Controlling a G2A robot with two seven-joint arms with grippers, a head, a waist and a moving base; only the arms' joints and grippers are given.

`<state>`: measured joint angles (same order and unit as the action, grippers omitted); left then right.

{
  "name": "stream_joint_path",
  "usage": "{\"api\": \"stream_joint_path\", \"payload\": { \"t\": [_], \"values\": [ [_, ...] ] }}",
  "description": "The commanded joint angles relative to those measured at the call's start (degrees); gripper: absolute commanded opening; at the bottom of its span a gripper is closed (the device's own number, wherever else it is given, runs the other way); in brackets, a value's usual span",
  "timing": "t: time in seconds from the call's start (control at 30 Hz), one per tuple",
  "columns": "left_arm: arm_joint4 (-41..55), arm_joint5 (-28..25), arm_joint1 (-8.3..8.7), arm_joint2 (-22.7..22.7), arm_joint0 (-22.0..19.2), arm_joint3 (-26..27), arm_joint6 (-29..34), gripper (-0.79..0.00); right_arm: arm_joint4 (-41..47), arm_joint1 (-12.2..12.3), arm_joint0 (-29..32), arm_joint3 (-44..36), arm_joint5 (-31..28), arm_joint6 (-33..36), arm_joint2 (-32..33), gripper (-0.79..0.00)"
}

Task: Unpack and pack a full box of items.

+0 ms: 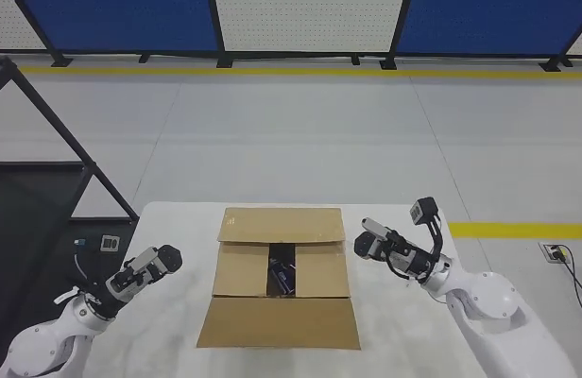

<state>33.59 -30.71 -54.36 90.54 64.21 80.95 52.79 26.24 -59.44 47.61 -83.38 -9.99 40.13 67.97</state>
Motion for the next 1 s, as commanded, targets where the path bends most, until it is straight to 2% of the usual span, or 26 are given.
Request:
{"api": "stream_joint_path", "payload": {
  "t": [0.0,0.17,0.33,0.4,0.57,0.73,0.97],
  "values": [
    [0.0,0.0,0.00,0.0,0.0,0.0,0.0,0.000,0.1,0.0,0.0,0.0,0.0,0.0,0.0,0.000],
    [0.0,0.0,0.00,0.0,0.0,0.0,0.0,0.000,0.1,0.0,0.0,0.0,0.0,0.0,0.0,0.000],
    [0.8,4.1,-0.50,-1.4,-1.4,0.2,-5.7,0.000,-1.4,-0.5,-3.4,3.3,9.7,0.4,-2.3,0.000],
    [0.4,5.0,-0.64,-1.8,-2.4,-0.2,-7.0,0.000,-1.4,-0.9,-5.2,5.5,11.4,1.0,-3.5,0.000],
    [1.5,6.6,-1.04,-3.1,-4.2,-1.5,-8.1,0.000,0.3,-2.0,-8.6,11.2,11.4,3.9,-6.1,0.000],
    [1.2,6.8,-1.45,-4.5,-5.8,-3.1,-8.8,0.000,2.1,-3.2,-10.7,14.3,7.9,6.7,-8.3,0.000],
    [0.5,6.3,-1.88,-5.7,-6.7,-4.6,-9.6,0.000,4.0,-4.7,-14.0,16.6,7.2,6.5,-10.5,0.000]
  ]
}}
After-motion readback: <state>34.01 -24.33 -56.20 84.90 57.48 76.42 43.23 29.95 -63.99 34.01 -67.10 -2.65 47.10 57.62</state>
